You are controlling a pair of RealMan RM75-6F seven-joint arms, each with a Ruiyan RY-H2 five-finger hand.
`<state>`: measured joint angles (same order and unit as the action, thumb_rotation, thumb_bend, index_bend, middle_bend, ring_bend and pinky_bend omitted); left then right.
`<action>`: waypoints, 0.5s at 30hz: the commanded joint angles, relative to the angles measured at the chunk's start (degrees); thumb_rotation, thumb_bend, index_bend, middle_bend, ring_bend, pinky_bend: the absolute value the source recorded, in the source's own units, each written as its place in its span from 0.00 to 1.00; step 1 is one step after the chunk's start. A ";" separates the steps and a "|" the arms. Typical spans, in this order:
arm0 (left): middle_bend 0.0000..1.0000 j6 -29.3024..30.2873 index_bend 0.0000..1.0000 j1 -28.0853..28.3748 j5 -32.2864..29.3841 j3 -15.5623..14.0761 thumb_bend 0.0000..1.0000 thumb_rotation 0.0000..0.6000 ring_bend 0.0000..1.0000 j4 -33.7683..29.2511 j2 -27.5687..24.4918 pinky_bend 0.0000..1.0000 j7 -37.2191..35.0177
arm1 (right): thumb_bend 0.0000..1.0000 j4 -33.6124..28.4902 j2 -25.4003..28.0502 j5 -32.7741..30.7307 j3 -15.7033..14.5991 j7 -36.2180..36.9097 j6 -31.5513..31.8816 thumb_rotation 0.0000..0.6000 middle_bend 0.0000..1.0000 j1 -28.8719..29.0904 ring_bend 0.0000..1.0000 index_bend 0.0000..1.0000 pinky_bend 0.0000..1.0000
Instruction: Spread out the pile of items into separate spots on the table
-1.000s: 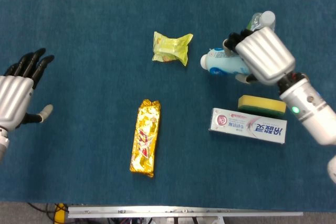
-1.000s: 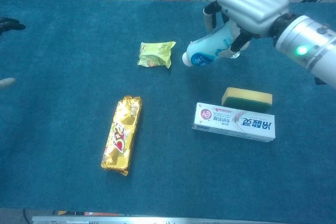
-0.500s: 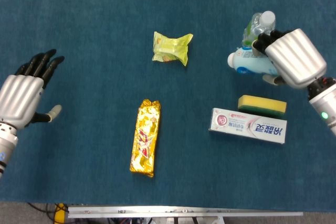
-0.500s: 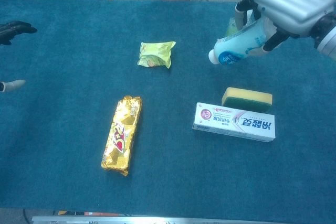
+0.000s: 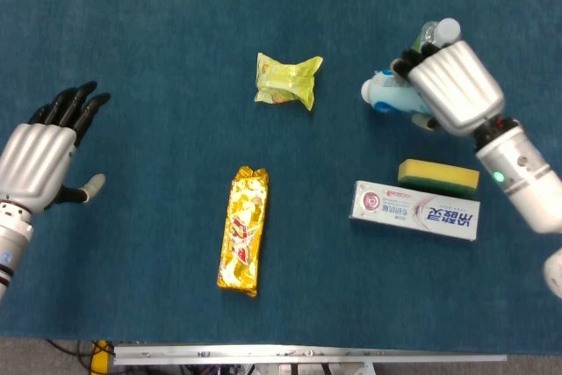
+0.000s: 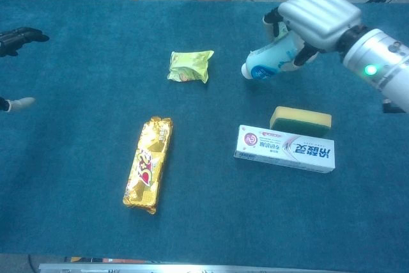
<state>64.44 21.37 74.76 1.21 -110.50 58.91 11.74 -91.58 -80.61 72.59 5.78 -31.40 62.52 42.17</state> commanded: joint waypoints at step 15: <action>0.00 -0.34 0.00 0.03 0.29 -0.27 0.26 1.00 0.00 0.46 0.19 0.16 -0.74 | 0.09 8.00 -10.39 -2.70 1.62 -8.35 -2.65 1.00 0.45 3.61 0.48 0.49 0.63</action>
<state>64.09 21.42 75.04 0.96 -110.06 59.12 11.03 -83.63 -90.75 70.26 7.85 -39.05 60.44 45.63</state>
